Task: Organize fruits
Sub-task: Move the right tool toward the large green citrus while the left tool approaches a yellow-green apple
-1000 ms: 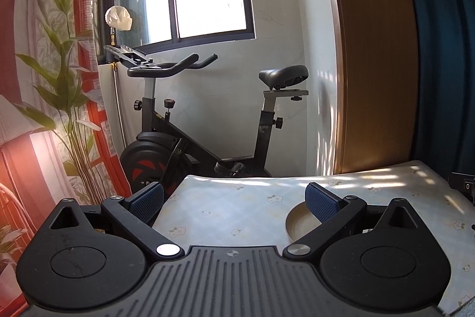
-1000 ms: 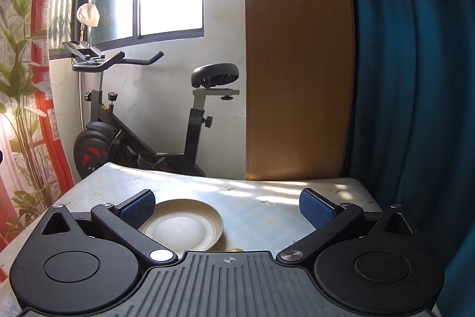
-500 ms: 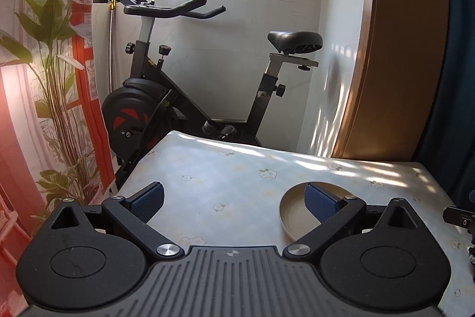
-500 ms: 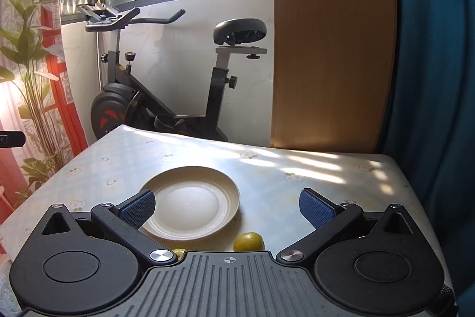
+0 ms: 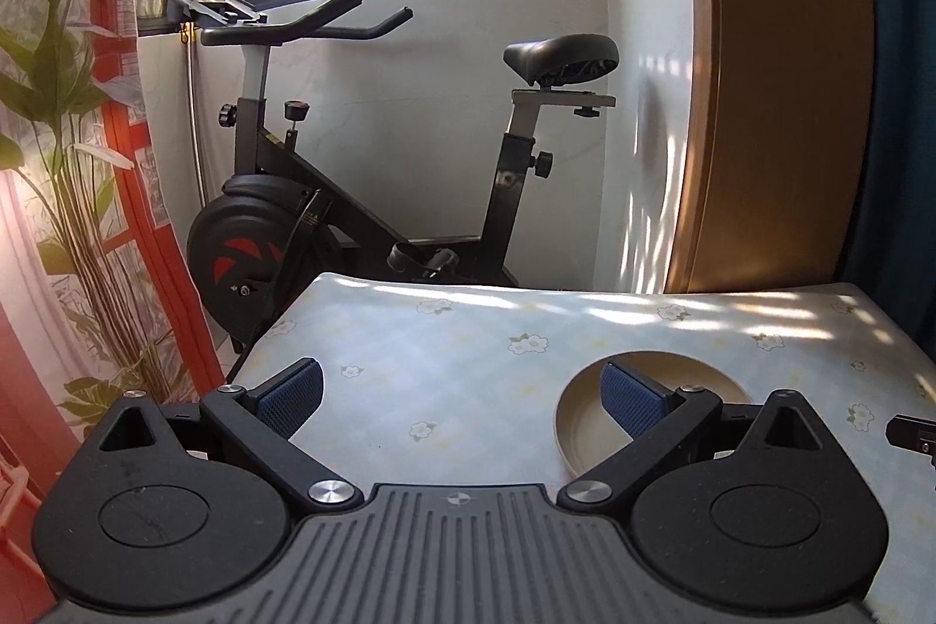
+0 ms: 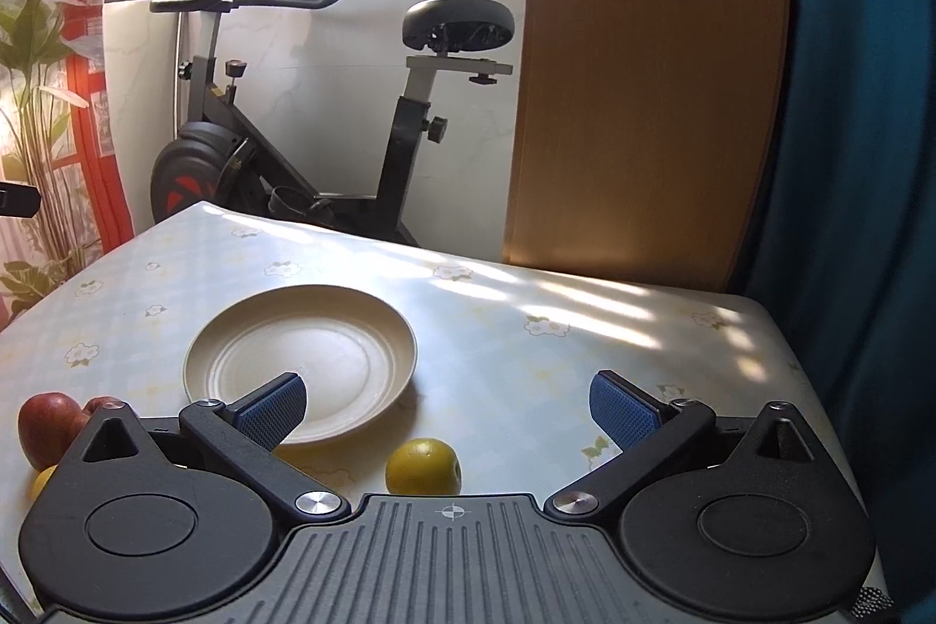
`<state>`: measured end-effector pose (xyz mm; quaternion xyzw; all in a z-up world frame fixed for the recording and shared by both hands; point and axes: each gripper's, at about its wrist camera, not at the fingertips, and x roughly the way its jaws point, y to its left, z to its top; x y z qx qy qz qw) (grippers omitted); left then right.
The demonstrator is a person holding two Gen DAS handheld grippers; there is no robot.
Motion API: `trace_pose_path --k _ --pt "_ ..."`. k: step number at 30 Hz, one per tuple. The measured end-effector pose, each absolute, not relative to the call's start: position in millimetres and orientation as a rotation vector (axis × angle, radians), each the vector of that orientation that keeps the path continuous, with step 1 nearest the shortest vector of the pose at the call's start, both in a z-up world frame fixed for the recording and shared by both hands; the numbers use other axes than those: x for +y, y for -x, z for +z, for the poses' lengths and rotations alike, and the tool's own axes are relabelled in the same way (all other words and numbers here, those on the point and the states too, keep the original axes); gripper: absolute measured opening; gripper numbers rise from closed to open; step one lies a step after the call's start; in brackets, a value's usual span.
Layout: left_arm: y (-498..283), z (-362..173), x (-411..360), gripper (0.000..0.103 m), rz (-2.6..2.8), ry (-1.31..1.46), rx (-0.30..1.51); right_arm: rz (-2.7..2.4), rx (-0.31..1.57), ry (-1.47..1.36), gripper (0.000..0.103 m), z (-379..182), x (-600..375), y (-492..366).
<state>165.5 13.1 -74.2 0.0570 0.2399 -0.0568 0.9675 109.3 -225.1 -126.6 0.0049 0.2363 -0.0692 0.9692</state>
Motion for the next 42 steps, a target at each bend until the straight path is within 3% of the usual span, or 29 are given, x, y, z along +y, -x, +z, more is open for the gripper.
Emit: trace_pose_path --k 17,26,29,42 --pt "-160.6 -107.2 25.2 0.097 -0.149 -0.085 0.624 -0.094 0.553 -0.108 0.103 -151.8 -228.6 -117.9" --pt "-160.2 -111.6 51.9 0.072 -0.172 -0.051 0.708 0.074 0.604 -0.054 0.102 -148.1 -184.1 -134.8" --pt "-166.9 -110.3 58.3 0.068 -0.176 -0.063 0.705 0.121 0.629 -0.037 0.096 -150.8 -165.6 -147.2" --pt "-169.0 -138.2 86.4 0.064 -0.209 0.012 0.777 0.232 0.697 -0.033 0.079 -149.0 -122.4 -181.7"
